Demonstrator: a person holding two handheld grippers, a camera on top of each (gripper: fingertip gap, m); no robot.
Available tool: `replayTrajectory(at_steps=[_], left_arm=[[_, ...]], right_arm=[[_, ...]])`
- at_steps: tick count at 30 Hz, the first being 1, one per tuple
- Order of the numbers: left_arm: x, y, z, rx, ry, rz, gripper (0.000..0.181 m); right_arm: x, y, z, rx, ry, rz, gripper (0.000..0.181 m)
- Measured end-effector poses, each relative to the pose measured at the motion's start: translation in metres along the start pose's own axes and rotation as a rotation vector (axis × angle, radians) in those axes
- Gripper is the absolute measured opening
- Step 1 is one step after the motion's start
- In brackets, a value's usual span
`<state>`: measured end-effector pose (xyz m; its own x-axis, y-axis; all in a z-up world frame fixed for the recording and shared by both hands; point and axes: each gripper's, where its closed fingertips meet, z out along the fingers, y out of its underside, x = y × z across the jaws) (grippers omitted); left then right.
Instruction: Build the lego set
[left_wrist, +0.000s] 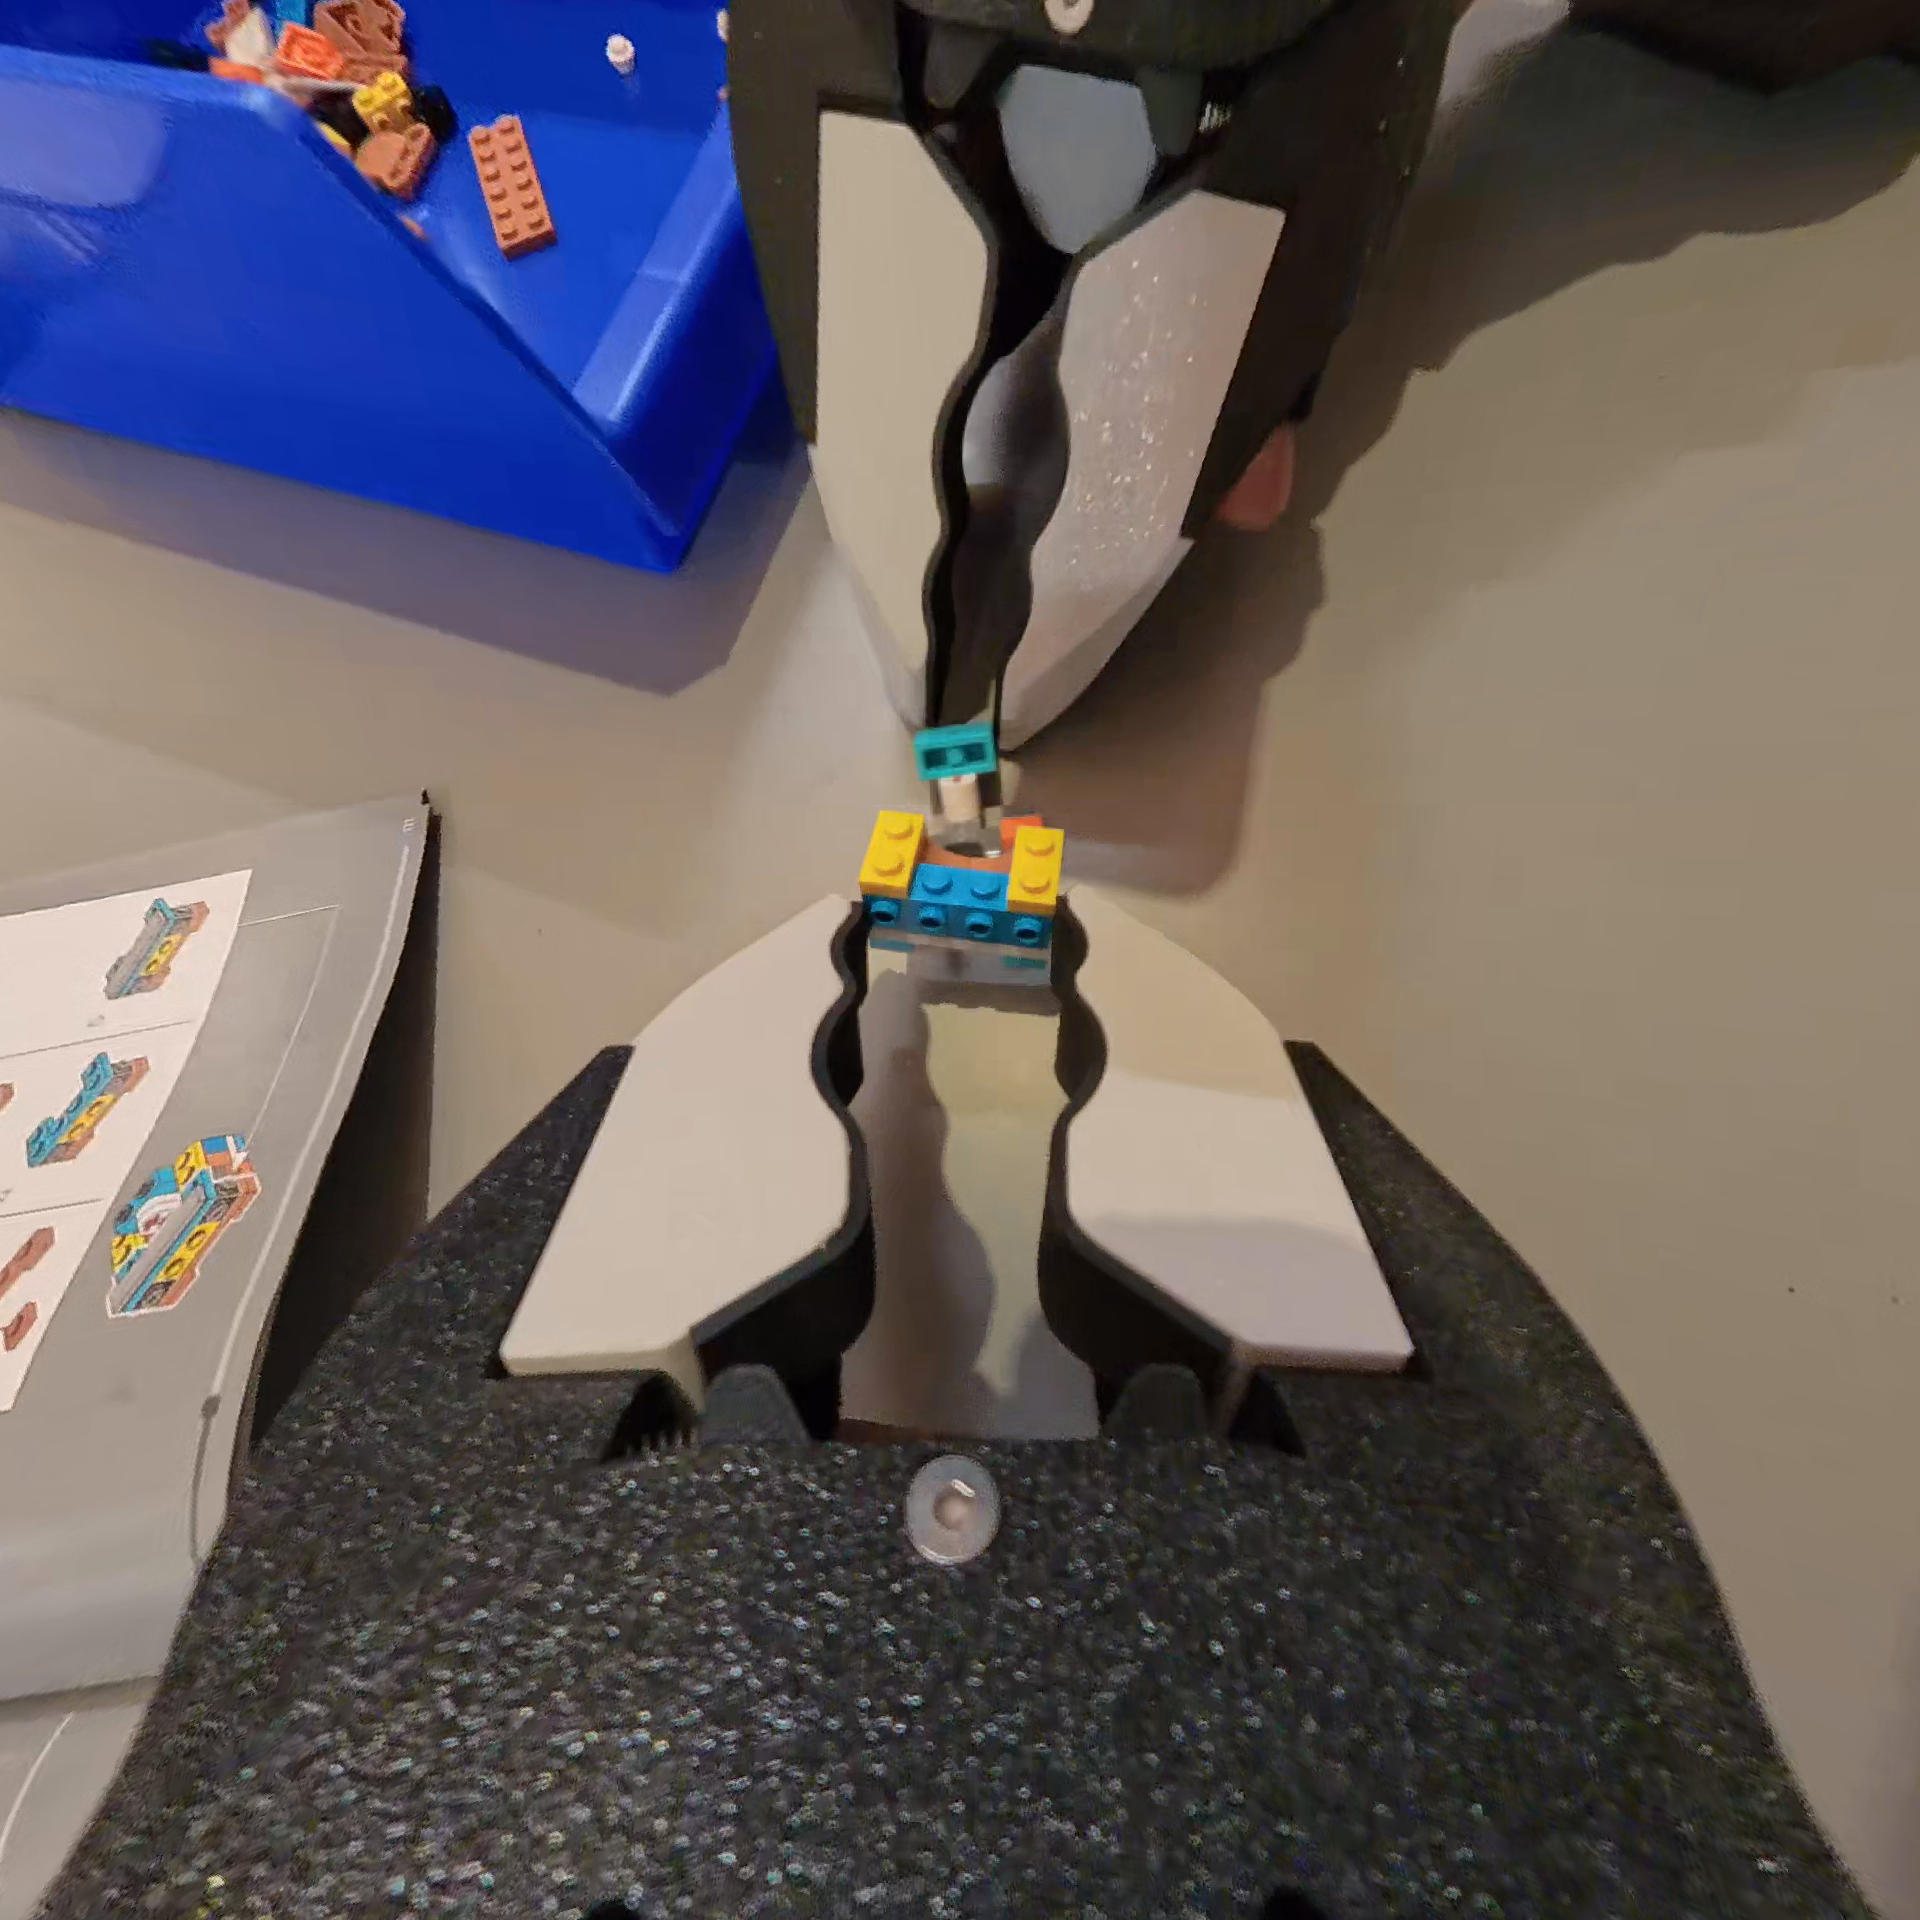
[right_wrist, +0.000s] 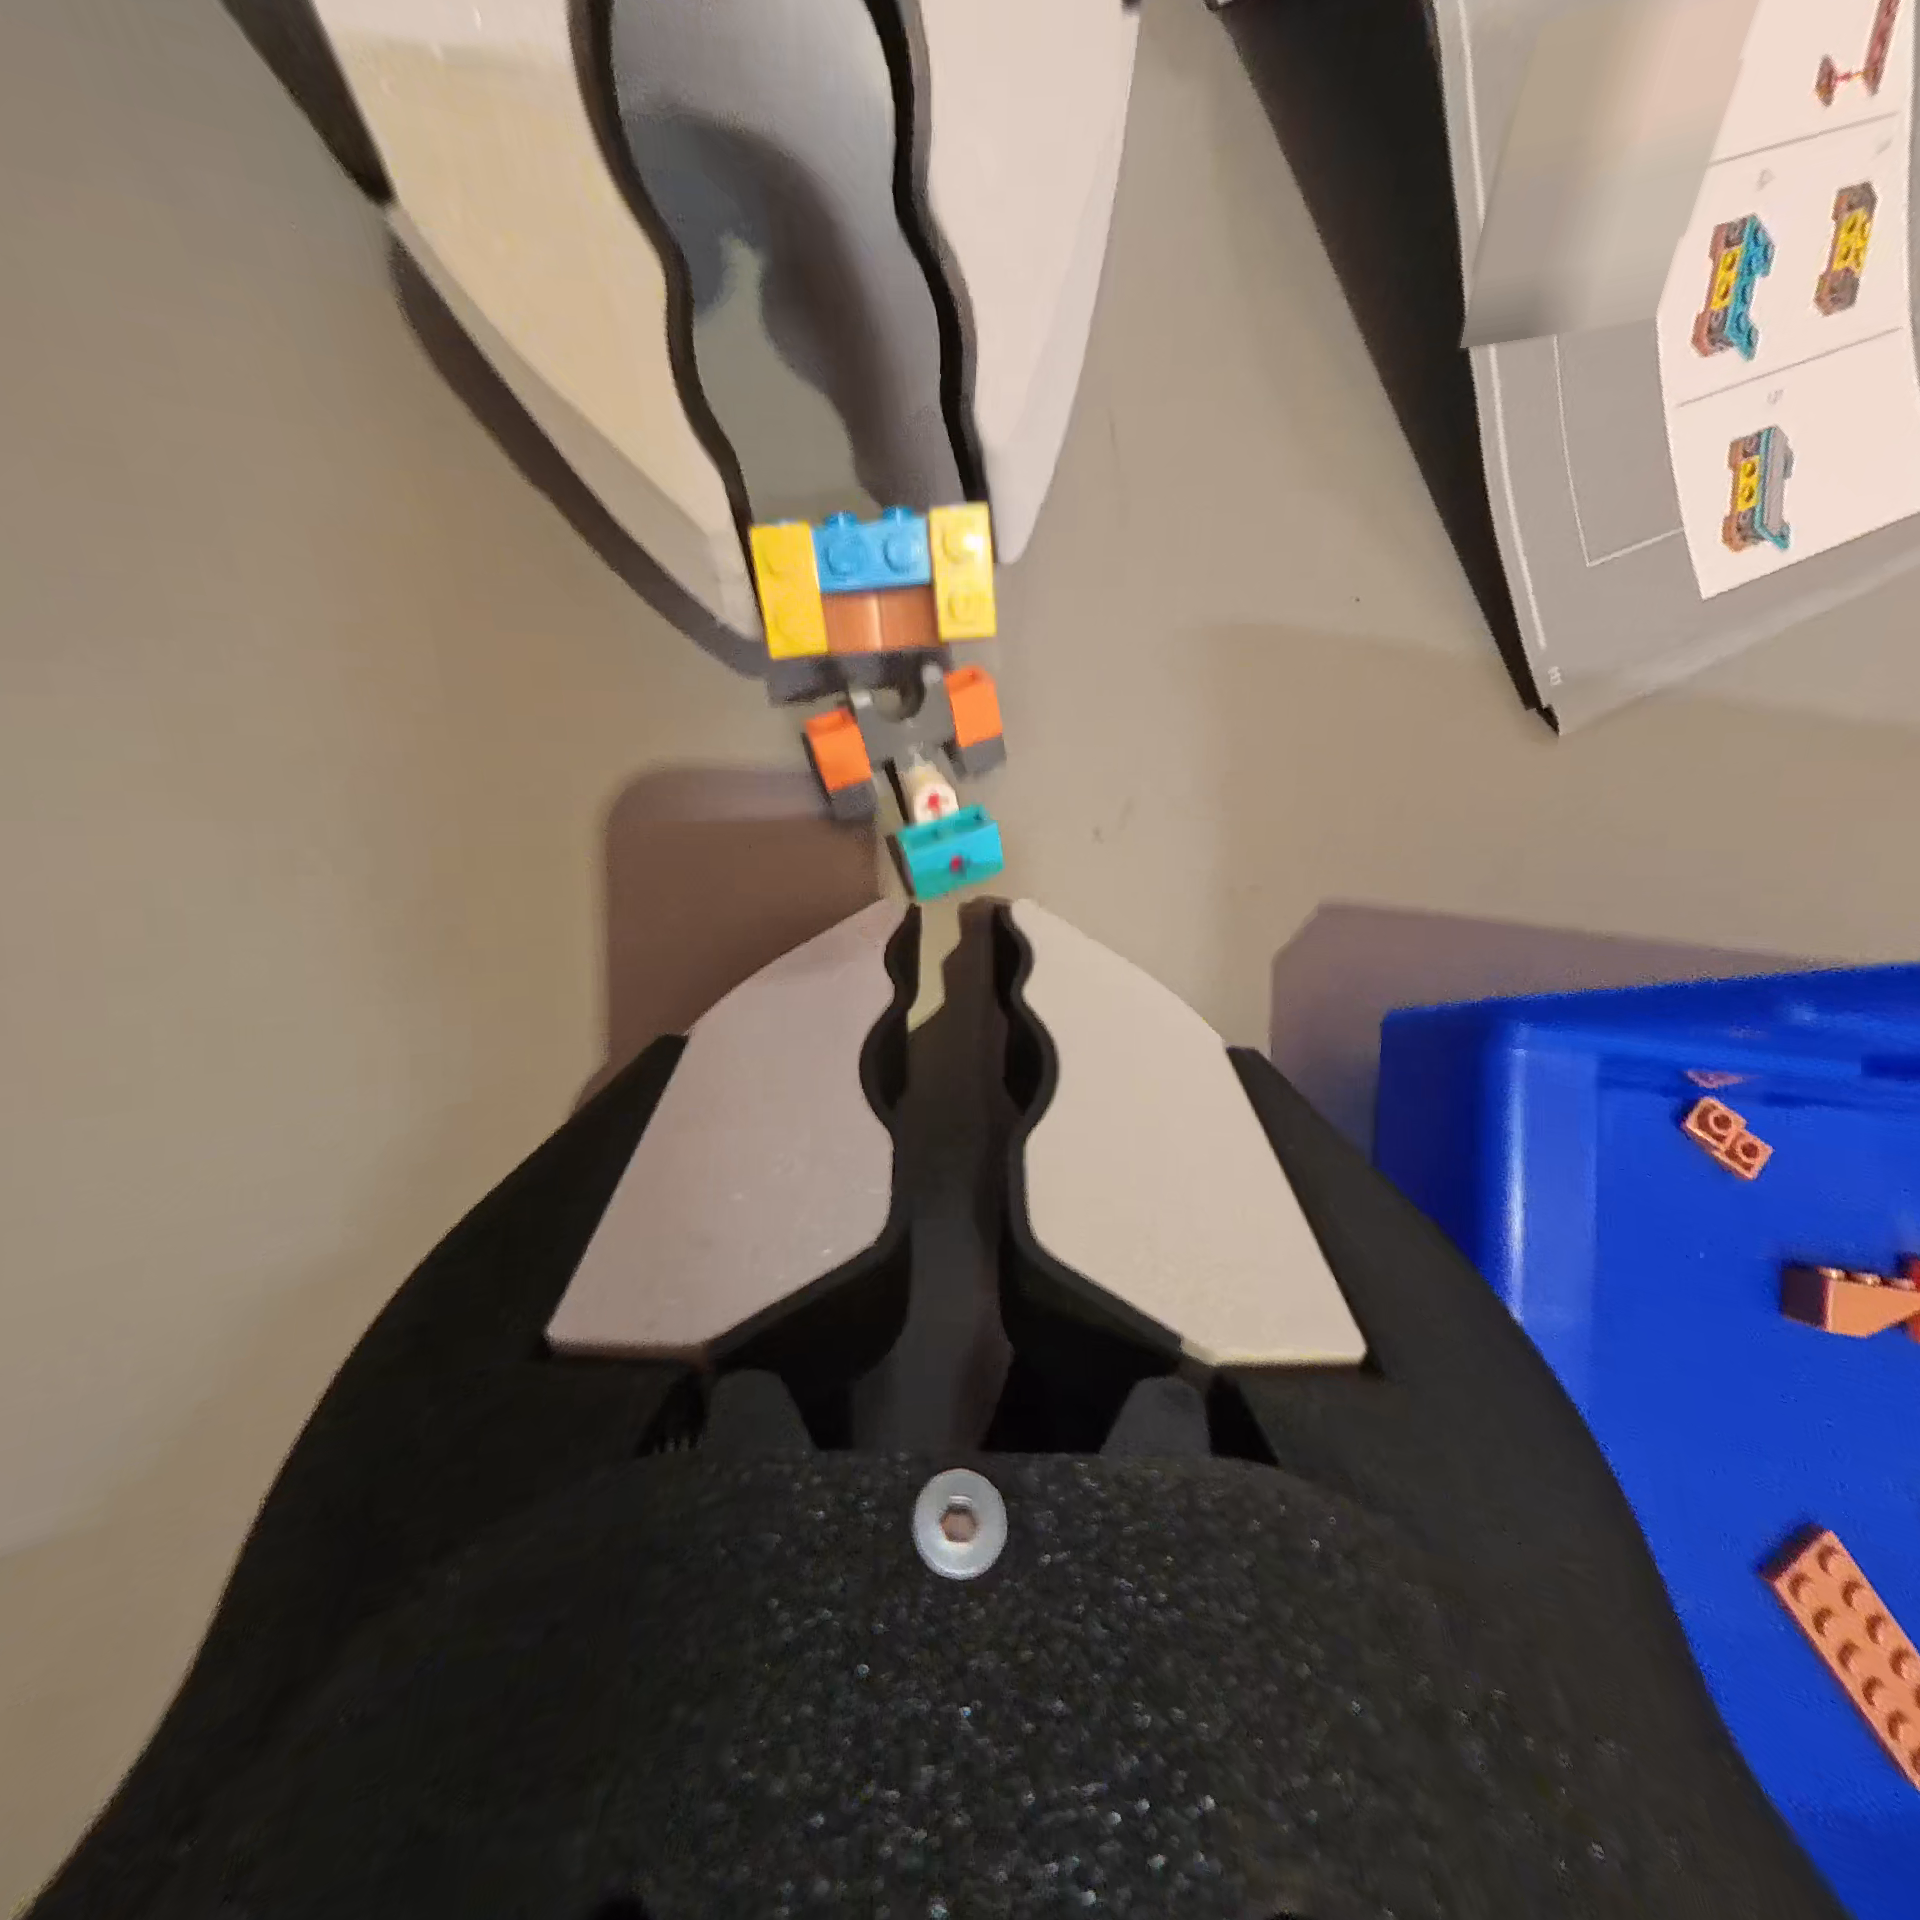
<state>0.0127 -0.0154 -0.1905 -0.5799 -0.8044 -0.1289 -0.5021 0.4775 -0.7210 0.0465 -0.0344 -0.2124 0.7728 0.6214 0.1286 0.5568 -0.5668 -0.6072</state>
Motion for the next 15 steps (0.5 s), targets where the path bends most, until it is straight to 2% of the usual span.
replayTrajectory(at_steps=[8, 15], left_arm=[[-0.002, 0.009, -0.001, -0.068, -0.020, 0.011, 0.034], [0.001, 0.021, -0.004, -0.094, -0.001, 0.027, 0.034]], right_arm=[[-0.004, -0.007, 0.003, 0.028, -0.016, -0.014, 0.013], [-0.009, -0.031, 0.000, 0.135, -0.044, -0.001, 0.013]])
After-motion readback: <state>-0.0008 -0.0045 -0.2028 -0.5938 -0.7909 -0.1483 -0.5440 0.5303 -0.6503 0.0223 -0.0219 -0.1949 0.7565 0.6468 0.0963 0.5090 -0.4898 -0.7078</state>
